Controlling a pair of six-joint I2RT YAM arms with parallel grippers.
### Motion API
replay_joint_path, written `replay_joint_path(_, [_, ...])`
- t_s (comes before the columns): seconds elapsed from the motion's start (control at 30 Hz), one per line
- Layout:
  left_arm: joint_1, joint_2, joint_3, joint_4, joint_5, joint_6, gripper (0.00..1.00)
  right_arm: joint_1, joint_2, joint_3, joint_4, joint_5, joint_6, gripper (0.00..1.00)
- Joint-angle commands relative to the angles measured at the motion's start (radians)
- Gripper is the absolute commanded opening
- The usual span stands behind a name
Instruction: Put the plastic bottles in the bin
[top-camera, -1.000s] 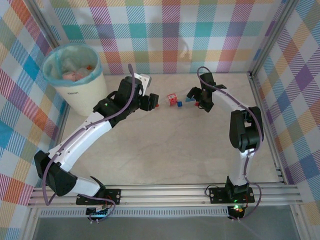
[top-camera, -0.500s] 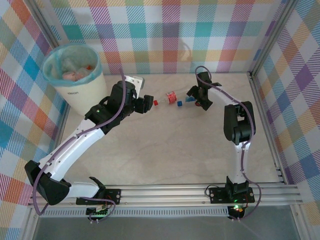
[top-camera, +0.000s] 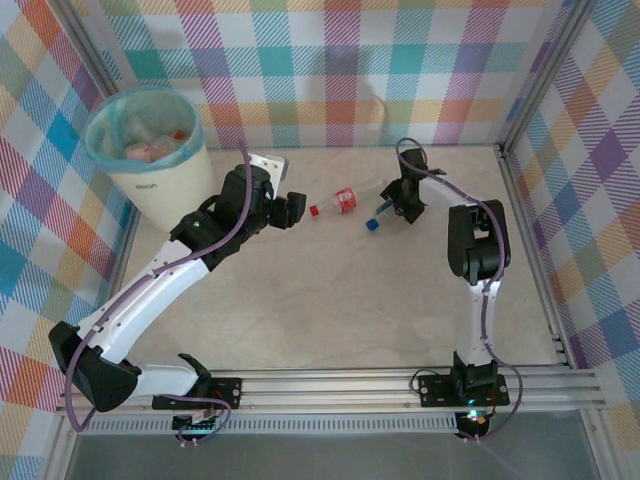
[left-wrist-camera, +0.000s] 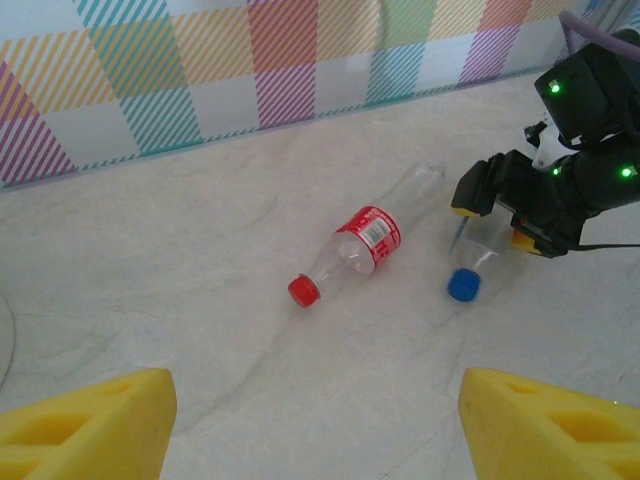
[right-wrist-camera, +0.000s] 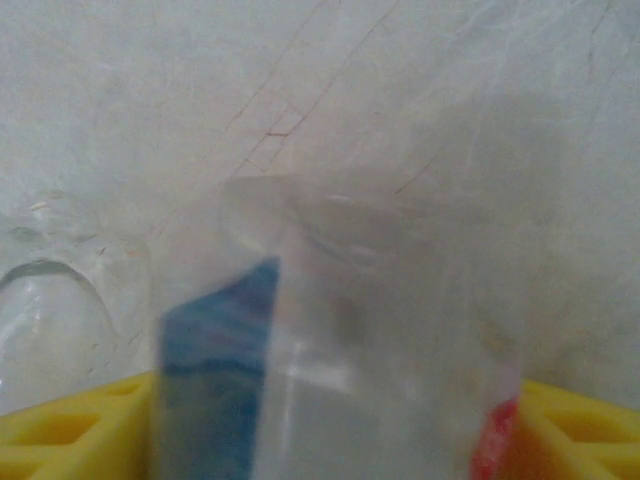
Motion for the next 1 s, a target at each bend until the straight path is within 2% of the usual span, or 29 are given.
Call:
replay_joint_path(0.0, [-0.009,-0.017,0.001,0.020,-0.005,-0.020,0.75,-0.005,-0.055,-0.052,0.017,-0.047,-0.034,0.66])
replay_joint_path(0.27, [-0.009,0.028,0.049,-0.004,0.050,-0.035,0.77,-0.003,-0.164,-0.181,0.098,-0.148,-0.115,0.56])
replay_joint_path(0.47, [-0.009,0.119,0.180,-0.109,0.103,-0.076,0.80,0.009,-0.340,-0.332,0.206,-0.215,-0.218,0.55])
replay_joint_path(0.63, [-0.004,0.216,0.339,-0.204,0.231,-0.085,0.84,0.056,-0.551,-0.516,0.416,-0.294,-0.321,0.54])
replay_joint_path(0.73, [0.009,0.287,0.454,-0.272,0.297,-0.090,0.85,0.096,-0.644,-0.595,0.545,-0.395,-0.398,0.54])
replay_joint_path(0.77, [0.017,0.310,0.490,-0.290,0.329,-0.097,0.85,0.117,-0.675,-0.617,0.582,-0.398,-0.427,0.57])
replay_joint_path(0.97, [0.087,0.401,0.645,-0.348,0.569,-0.159,0.84,0.270,-0.781,-0.738,0.800,-0.395,-0.703,0.56])
